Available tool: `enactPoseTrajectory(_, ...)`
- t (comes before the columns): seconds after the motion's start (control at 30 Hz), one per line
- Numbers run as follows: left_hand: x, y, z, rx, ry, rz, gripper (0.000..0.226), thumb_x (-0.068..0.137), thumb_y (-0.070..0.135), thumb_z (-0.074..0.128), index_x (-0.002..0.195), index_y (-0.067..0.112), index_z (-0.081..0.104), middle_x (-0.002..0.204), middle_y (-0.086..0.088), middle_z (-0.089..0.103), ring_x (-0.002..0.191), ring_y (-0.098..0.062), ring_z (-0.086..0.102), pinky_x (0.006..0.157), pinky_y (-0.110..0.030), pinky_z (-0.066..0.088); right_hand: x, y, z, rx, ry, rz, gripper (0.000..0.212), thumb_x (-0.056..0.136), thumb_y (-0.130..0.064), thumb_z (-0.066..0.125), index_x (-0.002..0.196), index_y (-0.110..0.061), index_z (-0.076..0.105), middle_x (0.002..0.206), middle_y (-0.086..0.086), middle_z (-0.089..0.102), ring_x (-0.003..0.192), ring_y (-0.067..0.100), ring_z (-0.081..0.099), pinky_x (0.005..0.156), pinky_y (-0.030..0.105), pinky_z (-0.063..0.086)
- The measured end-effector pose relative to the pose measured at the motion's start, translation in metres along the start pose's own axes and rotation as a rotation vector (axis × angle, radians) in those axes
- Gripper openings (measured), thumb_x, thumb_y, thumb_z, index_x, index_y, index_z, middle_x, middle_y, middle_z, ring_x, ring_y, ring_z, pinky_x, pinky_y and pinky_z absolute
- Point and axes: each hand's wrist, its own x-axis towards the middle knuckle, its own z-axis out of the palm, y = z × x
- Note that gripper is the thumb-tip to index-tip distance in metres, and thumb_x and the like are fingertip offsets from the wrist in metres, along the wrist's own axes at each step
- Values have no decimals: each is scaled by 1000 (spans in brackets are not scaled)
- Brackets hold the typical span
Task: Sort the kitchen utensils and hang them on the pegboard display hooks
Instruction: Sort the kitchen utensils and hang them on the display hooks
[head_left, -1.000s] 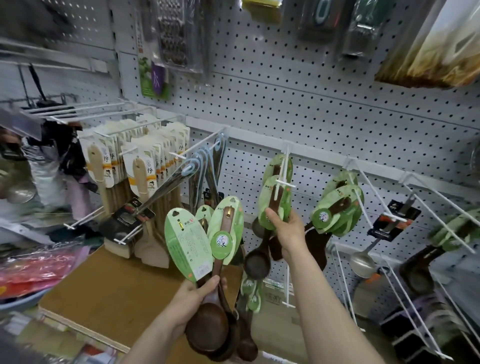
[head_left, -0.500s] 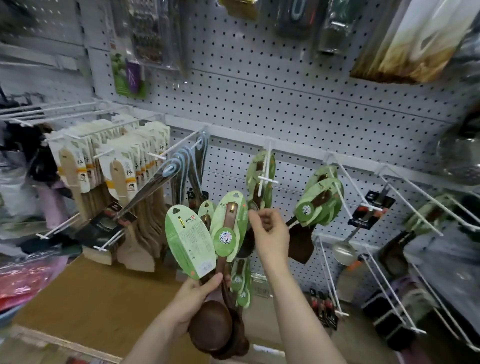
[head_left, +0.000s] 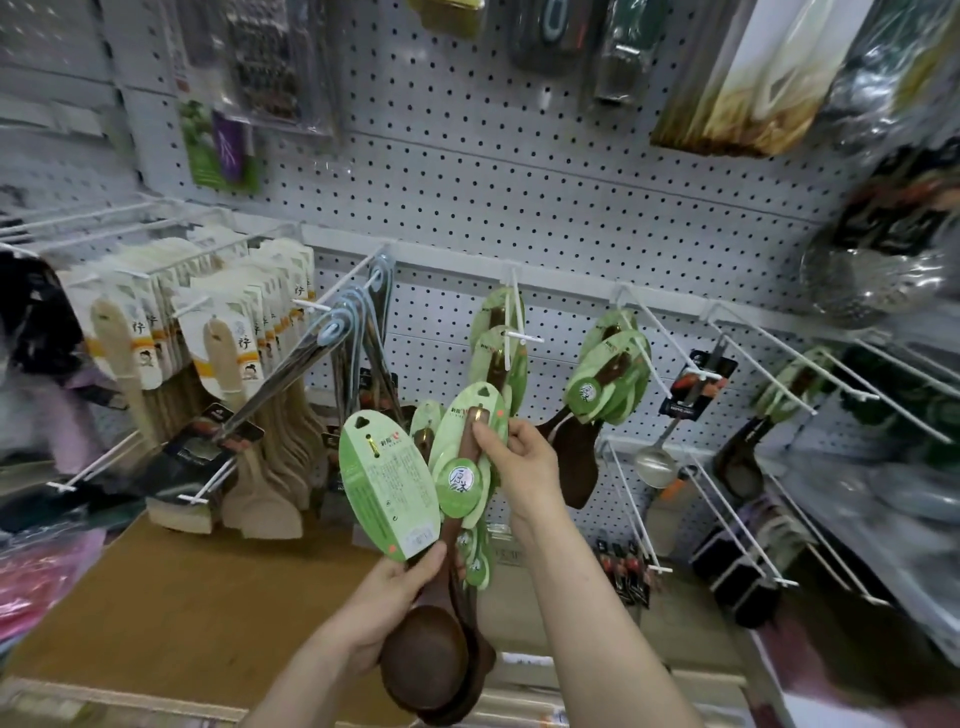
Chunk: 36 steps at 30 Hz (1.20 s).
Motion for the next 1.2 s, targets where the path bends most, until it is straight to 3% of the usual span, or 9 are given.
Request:
enactPoseTrajectory(0.13, -1, 2, 5, 34, 15, 9, 32, 85, 32, 59, 90, 3, 73, 94, -19, 71, 88, -29, 65, 90, -39, 52, -7, -5, -3, 61, -16, -54, 20, 87, -8, 72, 105, -4, 64, 98, 16, 75, 82, 19, 69, 78, 31, 57)
enactPoseTrajectory(0.23, 1, 6, 10, 152, 23, 58, 21, 94, 27, 54, 100, 16, 70, 99, -3, 75, 91, -16, 70, 74, -22, 54, -10, -11, -11, 60, -1, -114, 21, 88, -8, 70, 108, -6, 64, 95, 12, 76, 83, 16, 70, 75, 27, 56)
enactPoseTrajectory(0.33, 7, 11, 12, 238, 56, 124, 16, 96, 19, 53, 105, 25, 65, 99, 10, 74, 88, -3, 69, 69, -13, 51, -12, -19, -16, 91, -18, -154, 17, 90, -4, 67, 106, -7, 64, 89, 7, 76, 79, 11, 71, 67, 19, 53)
enactPoseTrajectory(0.53, 24, 13, 10, 312, 153, 259, 33, 94, 9, 57, 121, 27, 53, 113, 21, 57, 110, -8, 53, 95, -23, 37, -2, -33, -12, -1, -45, -170, 22, 90, -9, 69, 111, -12, 65, 96, 5, 77, 85, 13, 72, 74, 25, 56)
enactPoseTrajectory(0.67, 34, 9, 5, 360, 207, 267, 28, 94, 10, 58, 116, 26, 56, 114, 13, 61, 111, -13, 53, 98, -27, 38, 3, -35, -13, -18, -60, -167, 20, 89, -8, 69, 109, -10, 66, 95, 5, 77, 84, 12, 72, 71, 21, 55)
enactPoseTrajectory(0.73, 38, 6, 1, 388, 269, 249, 18, 93, 8, 58, 103, 24, 61, 92, 18, 69, 98, -13, 61, 92, -28, 43, 5, -34, -15, -38, -63, -179, 20, 89, -7, 69, 108, -11, 66, 94, 4, 77, 85, 13, 72, 73, 22, 56)
enactPoseTrajectory(0.8, 41, 2, -5, 356, 336, 224, 16, 94, 6, 57, 106, 15, 63, 77, 10, 74, 86, -14, 67, 83, -32, 50, 8, -33, -17, -62, -78, -181, 23, 89, -7, 70, 111, -12, 67, 99, 5, 76, 91, 18, 72, 80, 29, 58)
enactPoseTrajectory(0.93, 47, -4, -18, 156, 445, 187, 25, 95, 2, 53, 120, 7, 53, 85, -11, 69, 81, -23, 66, 71, -32, 51, 14, -36, -21, -98, -80, -186, 27, 88, -7, 70, 114, -12, 66, 101, 6, 76, 93, 20, 72, 82, 33, 59)
enactPoseTrajectory(1.2, 55, -4, -21, 90, 453, 179, 30, 96, 4, 52, 126, 8, 50, 90, -13, 69, 85, -24, 67, 75, -36, 53, 15, -28, -25, -118, -98, -175, 25, 90, -5, 68, 114, -10, 66, 97, 4, 76, 85, 13, 72, 75, 27, 59)
